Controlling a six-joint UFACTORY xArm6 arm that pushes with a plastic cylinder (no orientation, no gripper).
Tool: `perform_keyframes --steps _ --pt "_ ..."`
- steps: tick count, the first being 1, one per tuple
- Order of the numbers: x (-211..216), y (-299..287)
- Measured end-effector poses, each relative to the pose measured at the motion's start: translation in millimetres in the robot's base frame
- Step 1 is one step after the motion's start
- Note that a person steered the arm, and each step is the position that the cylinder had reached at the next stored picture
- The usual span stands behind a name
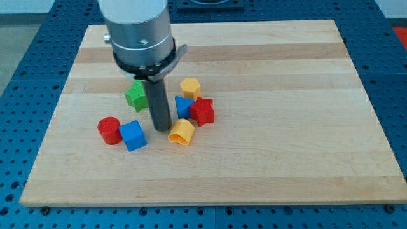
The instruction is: Move the yellow heart at the bottom right of the red star
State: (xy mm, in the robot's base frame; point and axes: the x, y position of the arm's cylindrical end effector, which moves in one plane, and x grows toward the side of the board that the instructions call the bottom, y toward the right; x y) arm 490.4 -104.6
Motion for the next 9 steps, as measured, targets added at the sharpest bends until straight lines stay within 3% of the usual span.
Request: perform_keyframes --steps 1,6,7,9 --pt "17 -40" --pt "42 107" --pt "38 149" --pt "0 152"
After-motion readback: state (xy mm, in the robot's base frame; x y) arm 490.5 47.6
